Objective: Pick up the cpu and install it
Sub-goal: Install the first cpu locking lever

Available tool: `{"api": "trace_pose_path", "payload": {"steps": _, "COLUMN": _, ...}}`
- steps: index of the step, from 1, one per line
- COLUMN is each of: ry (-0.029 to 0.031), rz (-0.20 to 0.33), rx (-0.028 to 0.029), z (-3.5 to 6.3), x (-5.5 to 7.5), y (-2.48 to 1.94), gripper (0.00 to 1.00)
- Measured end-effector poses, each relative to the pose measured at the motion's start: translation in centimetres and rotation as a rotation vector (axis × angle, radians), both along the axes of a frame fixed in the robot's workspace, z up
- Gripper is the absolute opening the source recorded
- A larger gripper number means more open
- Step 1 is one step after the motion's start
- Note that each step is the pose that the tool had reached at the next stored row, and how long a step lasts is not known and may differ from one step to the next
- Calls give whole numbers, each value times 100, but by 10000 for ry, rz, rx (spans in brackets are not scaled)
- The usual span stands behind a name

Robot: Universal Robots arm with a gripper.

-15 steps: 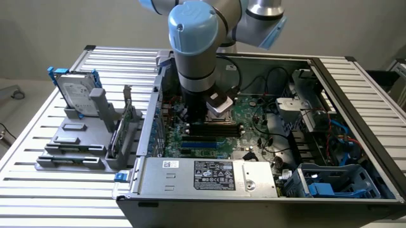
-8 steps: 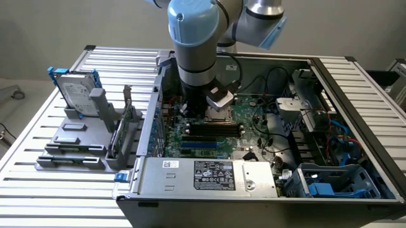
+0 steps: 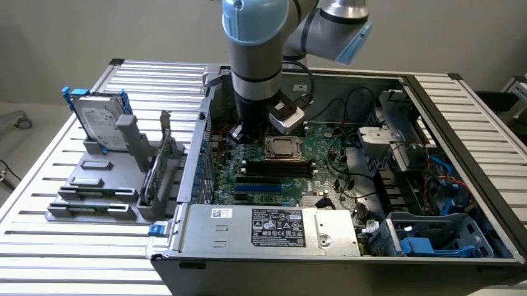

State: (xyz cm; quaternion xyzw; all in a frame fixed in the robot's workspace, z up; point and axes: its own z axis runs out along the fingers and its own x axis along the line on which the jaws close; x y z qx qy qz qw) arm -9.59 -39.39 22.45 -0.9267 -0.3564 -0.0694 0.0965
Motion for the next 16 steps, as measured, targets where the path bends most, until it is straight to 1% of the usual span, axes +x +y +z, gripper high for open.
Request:
{"api": "trace_pose_path", "payload": {"steps": 5, "ry": 89, "rz": 512, "rx": -2, "z": 41, "x": -1, "y": 29, "gripper": 11}}
{"api": "trace_pose_path", "payload": {"steps": 8, "ry": 127, "rz": 823, "rx": -5, "z": 84, "x": -1, "y": 42, "gripper": 11}}
{"api": "trace_pose_path", "payload": {"steps": 10, "ry": 138, "rz": 1053, "rx": -18, "z": 117, "x": -1, "y": 48, "gripper": 11}}
{"api": "trace_pose_path", "payload": {"steps": 14, "ry": 139, "rz": 1555, "rx": -48, "z": 173, "x": -1, "y": 60, "gripper": 11}}
{"api": "trace_pose_path", "payload": {"steps": 16, "ry": 140, "rz": 1799, "rx": -72, "z": 197, "x": -1, "y": 66, "gripper": 11}}
